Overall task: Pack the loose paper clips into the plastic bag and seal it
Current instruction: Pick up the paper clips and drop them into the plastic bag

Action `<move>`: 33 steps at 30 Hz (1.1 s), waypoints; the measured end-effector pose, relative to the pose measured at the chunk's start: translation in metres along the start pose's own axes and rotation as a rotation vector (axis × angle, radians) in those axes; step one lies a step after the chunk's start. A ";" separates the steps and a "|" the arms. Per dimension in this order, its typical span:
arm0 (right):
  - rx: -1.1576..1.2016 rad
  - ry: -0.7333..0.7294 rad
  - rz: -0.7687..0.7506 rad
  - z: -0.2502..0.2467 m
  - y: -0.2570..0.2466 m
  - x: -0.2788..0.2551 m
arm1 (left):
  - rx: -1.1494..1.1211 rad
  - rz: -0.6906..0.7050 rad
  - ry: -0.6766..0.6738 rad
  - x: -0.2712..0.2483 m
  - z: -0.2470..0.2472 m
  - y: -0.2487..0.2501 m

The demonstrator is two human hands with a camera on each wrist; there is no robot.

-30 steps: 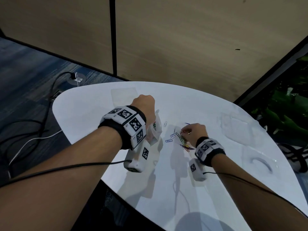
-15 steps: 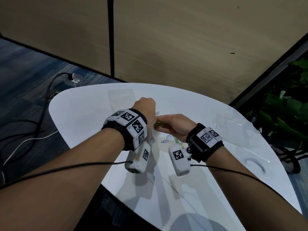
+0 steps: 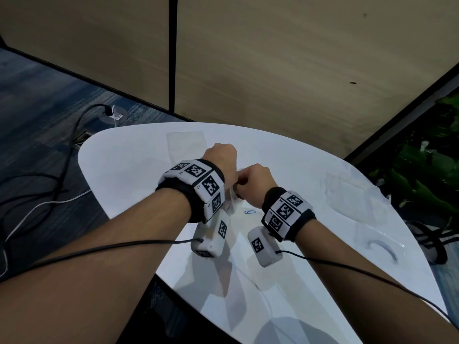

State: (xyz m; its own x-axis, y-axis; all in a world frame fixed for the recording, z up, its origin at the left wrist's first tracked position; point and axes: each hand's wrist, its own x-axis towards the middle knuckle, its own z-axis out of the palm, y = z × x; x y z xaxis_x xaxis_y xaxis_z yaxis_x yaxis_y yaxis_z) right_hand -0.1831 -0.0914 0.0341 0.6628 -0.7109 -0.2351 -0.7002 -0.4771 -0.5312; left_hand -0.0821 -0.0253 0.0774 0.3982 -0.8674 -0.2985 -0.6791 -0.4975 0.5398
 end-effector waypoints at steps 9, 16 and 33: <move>-0.101 -0.059 -0.126 -0.001 0.000 0.000 | -0.013 -0.017 0.010 -0.002 -0.003 -0.002; 0.406 -0.096 -0.112 -0.026 0.024 0.009 | 0.003 -0.023 0.001 -0.004 -0.009 -0.007; -0.833 -0.247 -0.334 0.075 0.119 -0.027 | 0.021 0.004 -0.017 -0.006 -0.013 -0.016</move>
State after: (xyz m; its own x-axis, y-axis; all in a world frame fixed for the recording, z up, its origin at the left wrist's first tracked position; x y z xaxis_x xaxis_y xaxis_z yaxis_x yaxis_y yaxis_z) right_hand -0.2643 -0.0897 -0.0840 0.8351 -0.3853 -0.3925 -0.3640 -0.9222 0.1308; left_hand -0.0660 -0.0120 0.0810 0.3852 -0.8692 -0.3100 -0.6936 -0.4942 0.5241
